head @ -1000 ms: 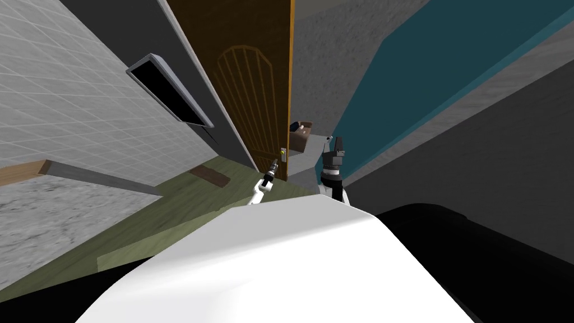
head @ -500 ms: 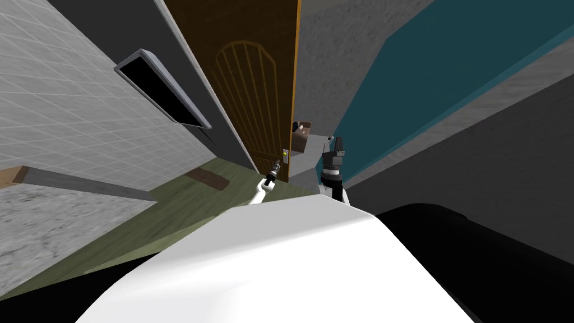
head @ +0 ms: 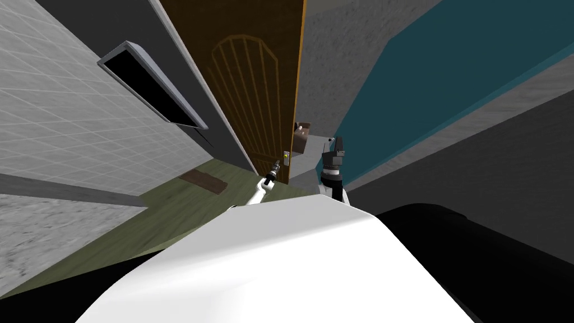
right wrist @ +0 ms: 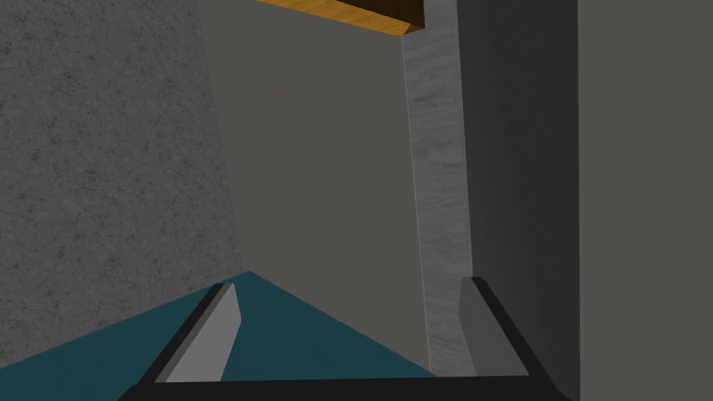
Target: Push the door open
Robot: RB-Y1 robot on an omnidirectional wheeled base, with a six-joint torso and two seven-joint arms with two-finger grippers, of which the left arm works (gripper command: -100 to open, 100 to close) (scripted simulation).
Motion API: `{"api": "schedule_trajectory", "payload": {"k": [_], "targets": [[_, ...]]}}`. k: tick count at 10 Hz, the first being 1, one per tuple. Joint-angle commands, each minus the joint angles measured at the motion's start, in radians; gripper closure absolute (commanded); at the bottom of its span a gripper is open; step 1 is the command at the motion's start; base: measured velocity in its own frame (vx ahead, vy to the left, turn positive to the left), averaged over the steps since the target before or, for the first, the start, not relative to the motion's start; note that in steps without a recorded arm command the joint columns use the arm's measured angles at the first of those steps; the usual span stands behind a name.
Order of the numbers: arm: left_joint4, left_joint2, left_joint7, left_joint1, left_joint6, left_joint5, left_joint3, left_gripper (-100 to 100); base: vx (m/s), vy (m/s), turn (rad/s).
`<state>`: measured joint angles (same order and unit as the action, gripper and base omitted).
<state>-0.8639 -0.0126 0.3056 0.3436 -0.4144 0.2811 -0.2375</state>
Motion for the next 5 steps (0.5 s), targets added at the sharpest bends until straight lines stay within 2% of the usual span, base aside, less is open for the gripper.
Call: {"api": "schedule_trajectory", "payload": {"k": [1,3,5], "targets": [[-0.011,0.025,0.001,-0.008,0.002,-0.001,-0.002,-100,0.193,-0.106,-0.022],[-0.008,0.033,-0.001,-0.006,0.002,-0.004,0.003,-100,0.192,-0.094,-0.023],[-0.005,0.022,-0.003,-0.004,0.001,-0.006,0.008,-100,0.178,-0.110,-0.025]]}}
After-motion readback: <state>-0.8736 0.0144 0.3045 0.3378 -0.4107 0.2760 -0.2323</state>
